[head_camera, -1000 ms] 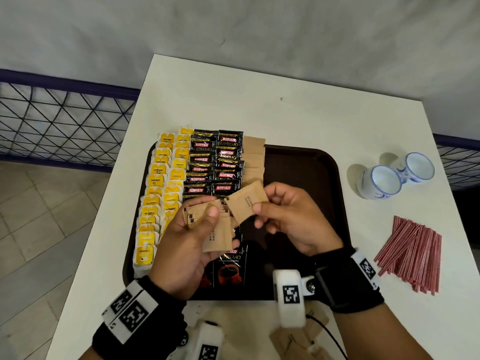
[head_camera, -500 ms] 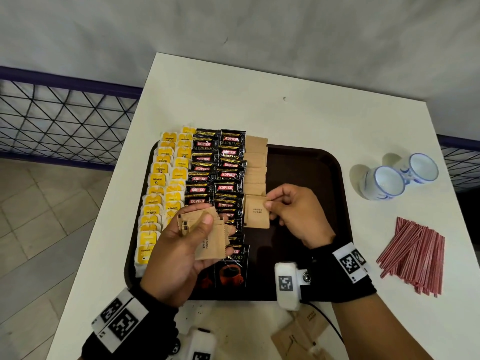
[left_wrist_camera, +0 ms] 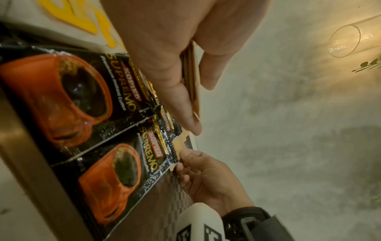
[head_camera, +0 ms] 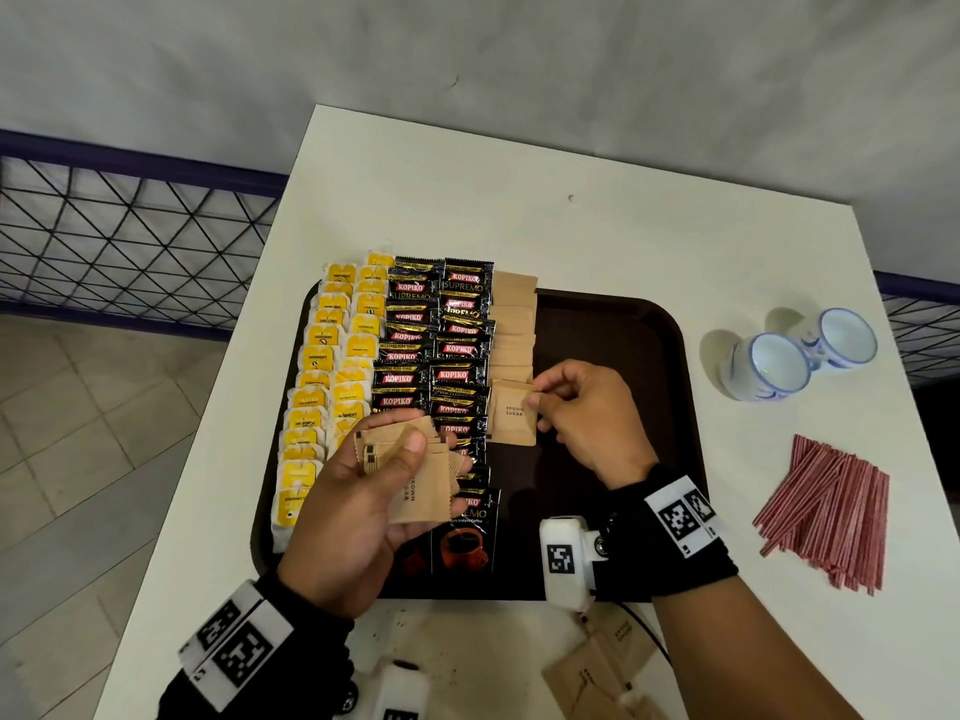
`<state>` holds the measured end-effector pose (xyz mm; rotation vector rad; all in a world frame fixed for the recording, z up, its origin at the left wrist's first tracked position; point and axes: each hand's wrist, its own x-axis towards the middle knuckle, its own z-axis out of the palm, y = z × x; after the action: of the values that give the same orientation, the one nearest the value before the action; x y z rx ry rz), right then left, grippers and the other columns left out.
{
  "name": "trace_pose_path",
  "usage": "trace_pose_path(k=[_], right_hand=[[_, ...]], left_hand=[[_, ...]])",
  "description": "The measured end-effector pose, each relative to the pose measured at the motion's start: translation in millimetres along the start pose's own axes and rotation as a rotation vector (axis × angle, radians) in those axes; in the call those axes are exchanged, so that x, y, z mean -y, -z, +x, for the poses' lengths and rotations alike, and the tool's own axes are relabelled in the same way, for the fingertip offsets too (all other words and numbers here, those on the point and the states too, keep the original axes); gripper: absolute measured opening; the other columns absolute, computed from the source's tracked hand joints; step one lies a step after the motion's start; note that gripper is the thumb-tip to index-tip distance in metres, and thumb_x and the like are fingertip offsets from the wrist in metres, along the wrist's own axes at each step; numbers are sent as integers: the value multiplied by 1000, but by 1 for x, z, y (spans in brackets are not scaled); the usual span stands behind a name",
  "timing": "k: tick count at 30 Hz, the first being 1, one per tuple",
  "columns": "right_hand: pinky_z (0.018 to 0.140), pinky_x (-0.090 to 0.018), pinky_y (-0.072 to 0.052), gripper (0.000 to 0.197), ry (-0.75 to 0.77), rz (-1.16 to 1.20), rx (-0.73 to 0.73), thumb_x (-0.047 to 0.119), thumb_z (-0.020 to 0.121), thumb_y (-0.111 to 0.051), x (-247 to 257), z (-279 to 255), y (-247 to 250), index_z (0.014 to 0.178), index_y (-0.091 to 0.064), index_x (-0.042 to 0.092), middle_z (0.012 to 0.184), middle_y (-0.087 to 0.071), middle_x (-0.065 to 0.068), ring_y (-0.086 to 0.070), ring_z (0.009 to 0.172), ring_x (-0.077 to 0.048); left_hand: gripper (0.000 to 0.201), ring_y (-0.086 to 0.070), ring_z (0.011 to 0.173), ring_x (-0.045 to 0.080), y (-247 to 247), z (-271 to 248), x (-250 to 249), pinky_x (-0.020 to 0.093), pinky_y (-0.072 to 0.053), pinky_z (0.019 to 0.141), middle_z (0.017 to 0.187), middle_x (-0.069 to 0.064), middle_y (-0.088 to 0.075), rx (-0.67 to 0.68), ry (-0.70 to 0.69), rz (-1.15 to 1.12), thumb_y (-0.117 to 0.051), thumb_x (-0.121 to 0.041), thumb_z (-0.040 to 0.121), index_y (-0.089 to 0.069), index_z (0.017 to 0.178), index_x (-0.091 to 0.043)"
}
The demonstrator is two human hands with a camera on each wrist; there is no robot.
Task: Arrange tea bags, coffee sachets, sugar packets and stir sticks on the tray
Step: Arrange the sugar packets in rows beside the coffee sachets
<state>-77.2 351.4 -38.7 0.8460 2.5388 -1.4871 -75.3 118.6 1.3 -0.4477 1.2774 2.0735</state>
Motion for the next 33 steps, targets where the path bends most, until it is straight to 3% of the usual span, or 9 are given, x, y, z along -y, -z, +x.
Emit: trace_pose_path(k=[10, 14, 17, 21, 23, 25, 28, 30, 33], right_hand=[[45, -15, -44, 16, 15, -6, -36, 12, 85, -75, 3, 0, -3, 80, -64, 23, 69, -66, 2, -64, 51, -3], [61, -28, -54, 18, 5, -24, -79, 21, 83, -78, 6, -3, -2, 83, -62, 30, 75, -66, 4, -68, 65, -14], [68, -29, -55, 15, 59, 37, -81, 26, 82, -79, 19, -17, 1, 83, -65, 30, 76, -65, 8, -63, 69, -8], [67, -20, -46, 23, 239, 136, 144, 30, 76, -84, 43, -47, -1, 93, -69, 28, 84, -63, 8, -57, 71, -4], [65, -24, -48, 32, 288, 109, 255, 38, 71, -86, 49, -57, -5, 96, -68, 29, 88, -62, 7, -55, 71, -5], [66, -31, -49, 39, 244, 78, 274, 46, 66, -87, 51, -63, -10, 91, -64, 27, 85, -61, 9, -53, 69, -2], [63, -28, -47, 41, 145, 39, 244, 46, 64, -89, 49, -63, -16, 84, -61, 24, 75, -60, 10, -51, 64, 0], [61, -27, -46, 36, 115, 53, 258, 41, 67, -89, 47, -62, -18, 81, -61, 24, 73, -62, 9, -52, 63, -2], [54, -24, -47, 24, 39, 182, 299, 25, 77, -85, 45, -57, -17, 80, -62, 19, 73, -65, -1, -58, 57, -8]], left_hand=[[39, -68, 107, 48, -2, 1, -4, 51, -63, 72, 118, 25, -70, 57, 77, -57, -58, -24, 89, -60, 125, -10], [41, -68, 108, 48, -1, 2, -4, 54, -61, 76, 122, 27, -68, 76, 101, -99, -53, -25, 92, -58, 129, -9], [39, -68, 108, 49, -3, 3, -5, 57, -60, 78, 122, 28, -68, 67, 89, -133, -50, -23, 96, -57, 131, -8], [41, -70, 104, 44, -7, 6, -5, 53, -63, 74, 120, 26, -69, 30, 56, -156, -52, -24, 93, -59, 131, -9], [36, -73, 93, 34, -10, 8, -6, 44, -64, 65, 113, 22, -71, 0, 33, -155, -52, -24, 95, -63, 126, -12], [29, -74, 87, 27, -13, 10, -5, 38, -64, 62, 108, 17, -75, -13, 10, -151, -47, -24, 101, -65, 122, -15], [30, -71, 100, 28, -19, 11, -5, 38, -62, 72, 118, 15, -73, -26, -19, -129, -43, -25, 105, -63, 126, -17], [32, -69, 106, 28, -21, 11, -5, 41, -61, 79, 121, 14, -72, -24, -34, -113, -44, -26, 103, -61, 129, -17], [29, -73, 96, 25, -22, 12, -3, 46, -60, 81, 112, 13, -73, -16, -45, -111, -47, -21, 101, -63, 124, -17]])
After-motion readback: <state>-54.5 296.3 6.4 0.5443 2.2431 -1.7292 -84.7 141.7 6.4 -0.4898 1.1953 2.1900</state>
